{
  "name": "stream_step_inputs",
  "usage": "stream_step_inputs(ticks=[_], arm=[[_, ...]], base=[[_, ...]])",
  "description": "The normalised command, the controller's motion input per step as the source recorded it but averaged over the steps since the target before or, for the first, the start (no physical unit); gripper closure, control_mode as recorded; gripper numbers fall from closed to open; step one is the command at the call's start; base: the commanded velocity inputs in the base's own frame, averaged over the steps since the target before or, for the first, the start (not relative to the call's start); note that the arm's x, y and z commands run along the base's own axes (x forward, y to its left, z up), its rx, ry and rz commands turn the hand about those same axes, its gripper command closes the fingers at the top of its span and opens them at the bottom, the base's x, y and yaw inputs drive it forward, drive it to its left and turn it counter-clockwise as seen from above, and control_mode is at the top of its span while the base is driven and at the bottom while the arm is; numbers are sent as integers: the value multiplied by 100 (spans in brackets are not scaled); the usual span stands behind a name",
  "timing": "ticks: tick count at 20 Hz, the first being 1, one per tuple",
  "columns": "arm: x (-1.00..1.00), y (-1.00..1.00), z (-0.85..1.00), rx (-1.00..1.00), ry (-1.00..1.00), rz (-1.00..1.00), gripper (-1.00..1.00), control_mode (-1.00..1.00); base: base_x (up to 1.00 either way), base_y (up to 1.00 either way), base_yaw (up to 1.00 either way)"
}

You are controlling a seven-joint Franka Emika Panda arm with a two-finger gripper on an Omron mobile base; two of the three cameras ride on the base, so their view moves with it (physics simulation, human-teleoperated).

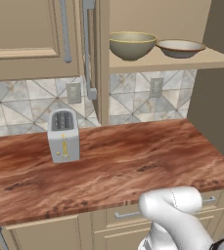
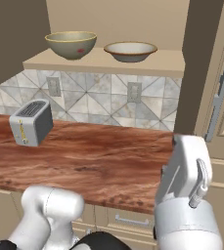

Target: Open the cabinet. Pick the bowls from the counter and place them in the cabinet. Then close the cabinet.

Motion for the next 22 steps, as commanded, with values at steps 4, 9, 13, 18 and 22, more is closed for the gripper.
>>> stream_step_inputs(ticks=[4,9,13,18,22], arm=[[0,-25,0,0,0,12,-100,-100],[1,-21,0,0,1,10,-100,-100],[1,-15,0,0,4,7,-100,-100],[15,-9,0,0,5,6,-100,-100],[18,-7,0,0,2,6,-100,-100]], base=[[0,0,0],[0,0,0],[0,0,0],[0,0,0],[0,0,0]])
